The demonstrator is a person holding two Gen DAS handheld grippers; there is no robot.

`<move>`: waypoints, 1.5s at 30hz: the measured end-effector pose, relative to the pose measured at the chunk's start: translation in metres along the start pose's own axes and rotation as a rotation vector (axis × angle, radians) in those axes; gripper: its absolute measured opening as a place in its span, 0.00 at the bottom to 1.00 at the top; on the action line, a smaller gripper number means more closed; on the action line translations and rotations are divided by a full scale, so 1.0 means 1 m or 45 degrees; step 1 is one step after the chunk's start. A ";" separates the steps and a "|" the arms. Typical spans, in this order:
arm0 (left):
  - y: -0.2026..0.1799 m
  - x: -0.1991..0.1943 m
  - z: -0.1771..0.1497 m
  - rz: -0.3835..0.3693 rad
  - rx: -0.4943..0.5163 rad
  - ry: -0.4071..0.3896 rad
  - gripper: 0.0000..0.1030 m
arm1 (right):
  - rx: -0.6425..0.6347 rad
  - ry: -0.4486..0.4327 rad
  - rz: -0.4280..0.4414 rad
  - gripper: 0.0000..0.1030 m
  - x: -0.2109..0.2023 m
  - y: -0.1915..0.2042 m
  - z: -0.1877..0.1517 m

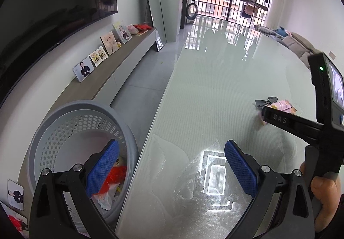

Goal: Collect trash
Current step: 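Grasp the pink snack wrapper with the right tool, then grasp the grey cloth bow with the left tool while the right tool holds the wrapper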

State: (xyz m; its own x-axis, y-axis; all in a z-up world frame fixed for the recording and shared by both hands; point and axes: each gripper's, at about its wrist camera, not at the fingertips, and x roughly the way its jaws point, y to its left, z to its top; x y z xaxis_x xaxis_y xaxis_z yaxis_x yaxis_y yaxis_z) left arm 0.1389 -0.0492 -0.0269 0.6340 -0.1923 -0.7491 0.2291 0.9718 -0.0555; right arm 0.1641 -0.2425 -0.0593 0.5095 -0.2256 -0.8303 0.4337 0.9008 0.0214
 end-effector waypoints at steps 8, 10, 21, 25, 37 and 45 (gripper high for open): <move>-0.002 0.001 -0.002 -0.015 -0.007 0.008 0.94 | 0.103 -0.006 -0.075 0.64 -0.007 -0.052 -0.008; -0.004 0.001 -0.002 -0.017 -0.003 0.007 0.94 | 0.121 -0.007 -0.073 0.64 -0.010 -0.062 -0.011; -0.012 -0.003 -0.002 -0.015 0.014 0.003 0.94 | 0.139 -0.028 0.036 0.64 -0.018 -0.072 -0.006; -0.014 -0.004 -0.002 -0.007 0.019 0.016 0.94 | 0.162 -0.004 0.037 0.64 -0.005 -0.075 -0.001; -0.009 -0.006 -0.002 0.027 -0.003 0.018 0.94 | 0.149 -0.032 -0.028 0.57 0.015 -0.072 0.005; -0.019 -0.003 -0.003 0.006 0.024 0.026 0.94 | 0.063 -0.031 0.026 0.26 0.015 -0.066 0.008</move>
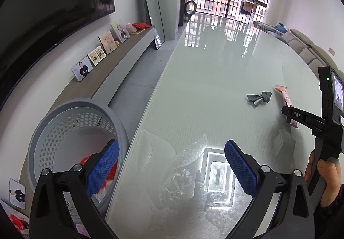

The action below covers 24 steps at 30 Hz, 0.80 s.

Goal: Collect trash
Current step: 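Grasp the grey cloth bow with the left tool while the right tool holds the wrapper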

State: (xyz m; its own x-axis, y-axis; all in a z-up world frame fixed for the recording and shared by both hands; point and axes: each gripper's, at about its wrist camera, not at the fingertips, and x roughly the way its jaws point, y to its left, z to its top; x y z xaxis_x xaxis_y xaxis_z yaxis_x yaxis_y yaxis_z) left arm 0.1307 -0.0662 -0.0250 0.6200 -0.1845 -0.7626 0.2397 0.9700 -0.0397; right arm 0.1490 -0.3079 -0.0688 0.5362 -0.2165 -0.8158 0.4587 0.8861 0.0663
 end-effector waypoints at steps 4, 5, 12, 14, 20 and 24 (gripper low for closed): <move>-0.006 0.004 0.001 -0.011 0.003 0.015 0.94 | -0.042 0.017 0.051 0.23 -0.005 -0.003 0.000; -0.007 0.005 0.001 -0.013 0.004 0.018 0.94 | -0.050 0.018 0.060 0.23 -0.007 -0.005 -0.001; -0.026 0.014 0.010 -0.047 0.021 0.032 0.94 | -0.055 -0.019 0.150 0.22 -0.033 -0.022 -0.010; -0.033 0.018 0.013 -0.061 0.027 0.033 0.94 | -0.044 -0.042 0.165 0.22 -0.041 -0.027 -0.011; -0.064 0.036 0.029 -0.105 0.060 0.062 0.94 | 0.008 -0.083 0.203 0.22 -0.051 -0.047 -0.009; -0.090 0.050 0.041 -0.119 0.099 0.070 0.94 | 0.048 -0.079 0.236 0.22 -0.053 -0.060 -0.012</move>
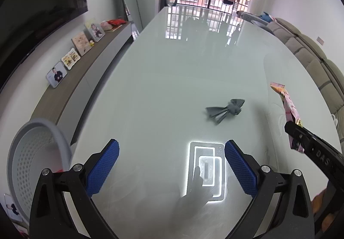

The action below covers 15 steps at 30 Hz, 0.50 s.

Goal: Collect trash
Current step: 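Grasp the grey cloth bow with the left tool while the right tool holds the wrapper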

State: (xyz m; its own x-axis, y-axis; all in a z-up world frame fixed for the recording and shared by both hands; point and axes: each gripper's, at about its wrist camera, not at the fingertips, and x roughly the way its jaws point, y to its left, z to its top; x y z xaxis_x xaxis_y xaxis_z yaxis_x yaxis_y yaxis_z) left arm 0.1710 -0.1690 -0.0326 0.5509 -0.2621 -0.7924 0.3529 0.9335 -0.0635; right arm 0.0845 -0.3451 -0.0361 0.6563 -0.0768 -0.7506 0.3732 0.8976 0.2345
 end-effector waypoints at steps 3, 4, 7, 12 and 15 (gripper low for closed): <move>-0.020 0.013 0.011 -0.010 0.048 0.006 0.94 | 0.023 0.002 0.014 0.22 -0.002 -0.008 0.000; -0.026 0.017 0.014 -0.012 0.062 0.006 0.94 | 0.030 0.000 0.015 0.22 -0.003 -0.010 -0.001; -0.042 0.032 0.021 -0.014 0.110 0.016 0.94 | 0.056 -0.016 0.019 0.22 -0.008 -0.015 0.000; -0.057 0.058 0.028 -0.020 0.149 0.062 0.94 | 0.122 0.003 0.019 0.22 -0.002 -0.024 0.000; -0.064 0.071 0.030 -0.029 0.165 0.089 0.94 | 0.141 0.022 0.030 0.22 0.002 -0.028 -0.001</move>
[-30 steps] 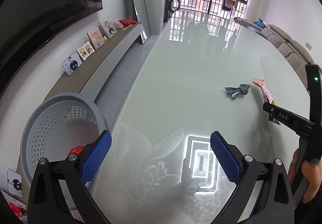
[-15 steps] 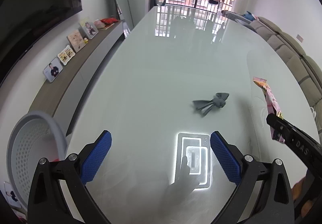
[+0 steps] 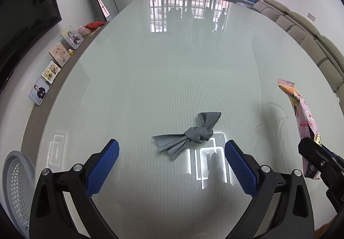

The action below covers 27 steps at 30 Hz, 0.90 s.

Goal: Collect trash
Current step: 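Grasp the grey cloth bow with the left tool while the right tool holds the wrapper, then carry the bow and wrapper over the grey basket and open both tools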

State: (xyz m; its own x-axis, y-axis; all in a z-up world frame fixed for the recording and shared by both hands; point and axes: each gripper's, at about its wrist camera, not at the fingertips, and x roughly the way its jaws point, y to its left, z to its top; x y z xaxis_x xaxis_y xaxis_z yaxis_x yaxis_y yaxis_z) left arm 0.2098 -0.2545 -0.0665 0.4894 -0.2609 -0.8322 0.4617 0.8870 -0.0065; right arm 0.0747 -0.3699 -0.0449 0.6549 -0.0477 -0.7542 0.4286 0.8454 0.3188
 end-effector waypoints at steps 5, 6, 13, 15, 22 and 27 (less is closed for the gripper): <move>-0.004 0.015 0.005 0.003 0.016 0.027 0.94 | 0.012 0.025 0.011 0.22 0.006 -0.001 0.003; -0.005 0.015 0.007 -0.010 0.016 0.029 0.93 | 0.016 0.025 0.012 0.22 0.007 -0.002 0.004; -0.013 0.003 0.005 -0.039 0.046 -0.029 0.35 | 0.020 0.018 0.013 0.22 0.007 -0.005 0.009; -0.011 0.000 0.001 -0.079 0.045 -0.024 0.25 | 0.020 0.020 0.013 0.22 0.007 -0.005 0.009; 0.006 -0.032 -0.015 -0.037 0.009 -0.078 0.22 | 0.005 0.017 0.031 0.22 0.006 -0.003 0.005; 0.031 -0.069 -0.038 0.055 -0.030 -0.134 0.22 | -0.034 0.051 0.097 0.22 0.007 0.008 -0.001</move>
State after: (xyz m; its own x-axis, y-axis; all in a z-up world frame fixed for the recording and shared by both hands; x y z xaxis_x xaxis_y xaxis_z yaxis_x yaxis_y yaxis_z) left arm 0.1626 -0.1945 -0.0303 0.5840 -0.2596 -0.7691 0.4218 0.9066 0.0143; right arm 0.0821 -0.3629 -0.0486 0.6593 0.0384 -0.7509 0.3610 0.8598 0.3610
